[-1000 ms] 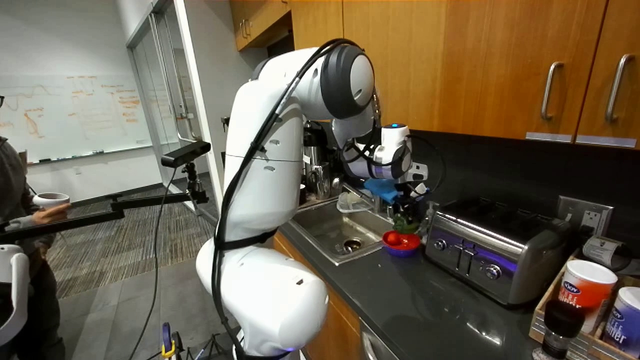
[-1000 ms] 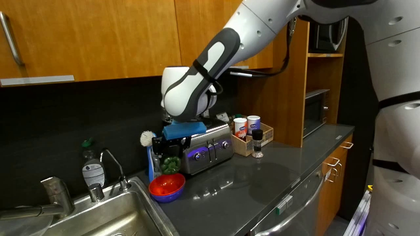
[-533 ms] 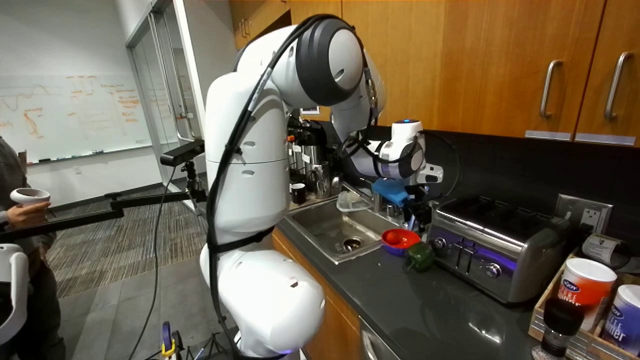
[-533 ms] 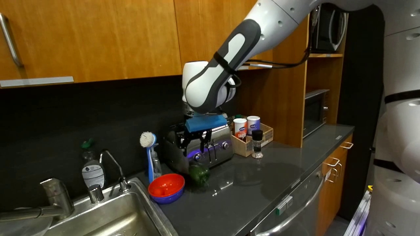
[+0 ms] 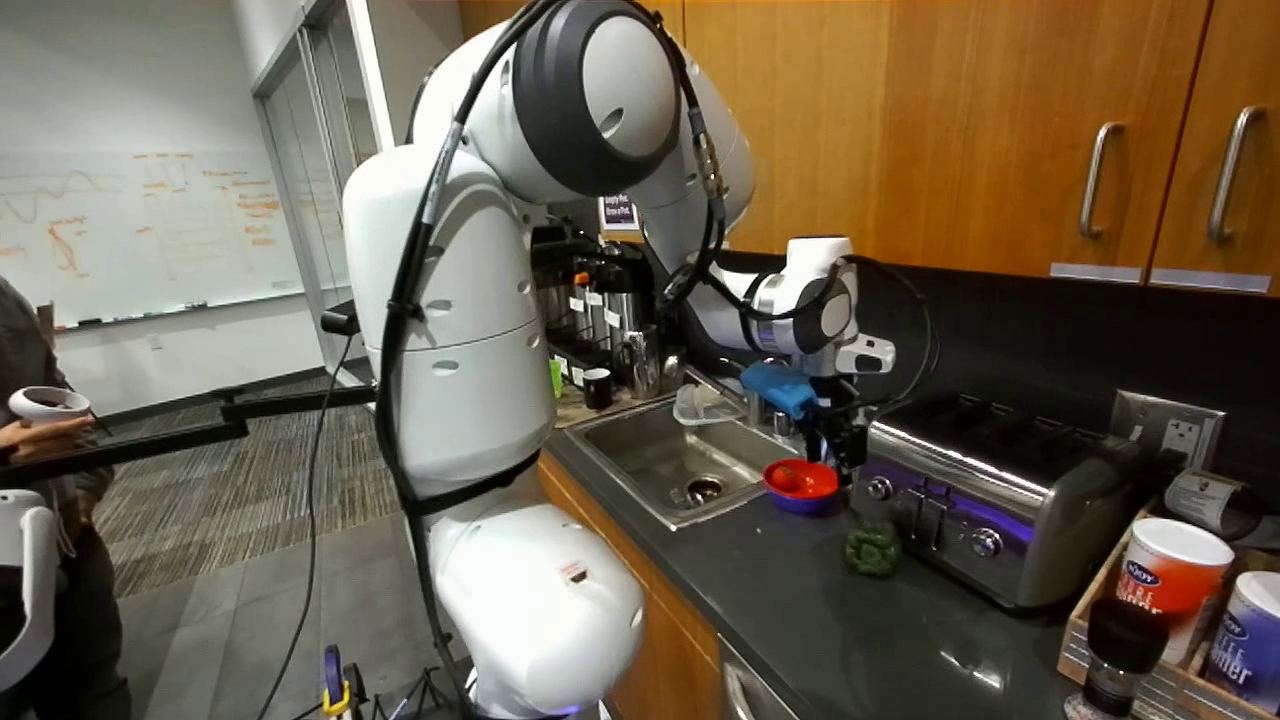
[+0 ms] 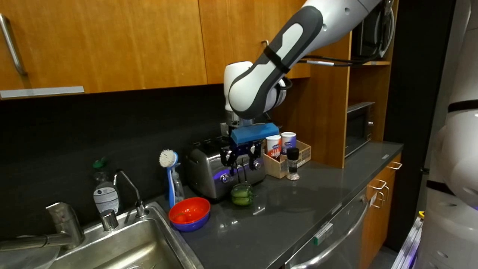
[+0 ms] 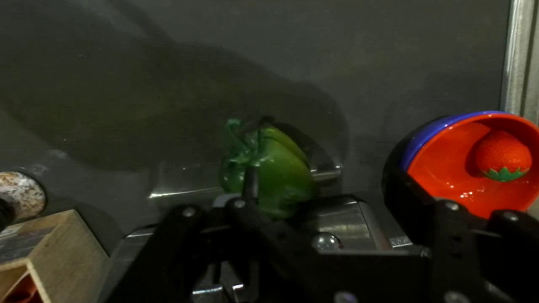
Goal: Put the bell pepper on the counter
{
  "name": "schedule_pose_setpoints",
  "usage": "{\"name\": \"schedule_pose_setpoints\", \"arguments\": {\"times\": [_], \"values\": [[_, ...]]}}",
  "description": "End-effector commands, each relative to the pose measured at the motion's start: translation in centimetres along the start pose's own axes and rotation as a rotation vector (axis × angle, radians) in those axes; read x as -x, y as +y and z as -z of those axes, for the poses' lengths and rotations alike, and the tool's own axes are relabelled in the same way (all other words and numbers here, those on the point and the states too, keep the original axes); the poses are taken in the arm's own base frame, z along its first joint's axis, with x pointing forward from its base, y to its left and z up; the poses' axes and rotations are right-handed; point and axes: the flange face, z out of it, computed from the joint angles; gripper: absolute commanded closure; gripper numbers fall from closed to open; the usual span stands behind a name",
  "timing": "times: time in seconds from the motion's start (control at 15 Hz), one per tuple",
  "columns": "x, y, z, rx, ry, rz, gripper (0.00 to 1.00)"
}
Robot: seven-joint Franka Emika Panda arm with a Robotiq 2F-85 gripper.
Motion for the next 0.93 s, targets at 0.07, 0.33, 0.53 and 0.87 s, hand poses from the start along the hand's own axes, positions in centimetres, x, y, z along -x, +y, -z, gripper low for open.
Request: {"name": "schedule_pose_setpoints", "arguments": {"times": [0.07,0.33,0.53,0.87], "values": [[0.5,0.8,0.0,0.015,-0.024,-0.004,0.16],[1.0,1.1,0.0,0.025,-0.038,-0.003,0.05],[1.0,1.1,0.0,0.025,-0.038,-0.002,0.05],[1.0,1.1,0.0,0.025,-0.038,-0.002,0.05]]}}
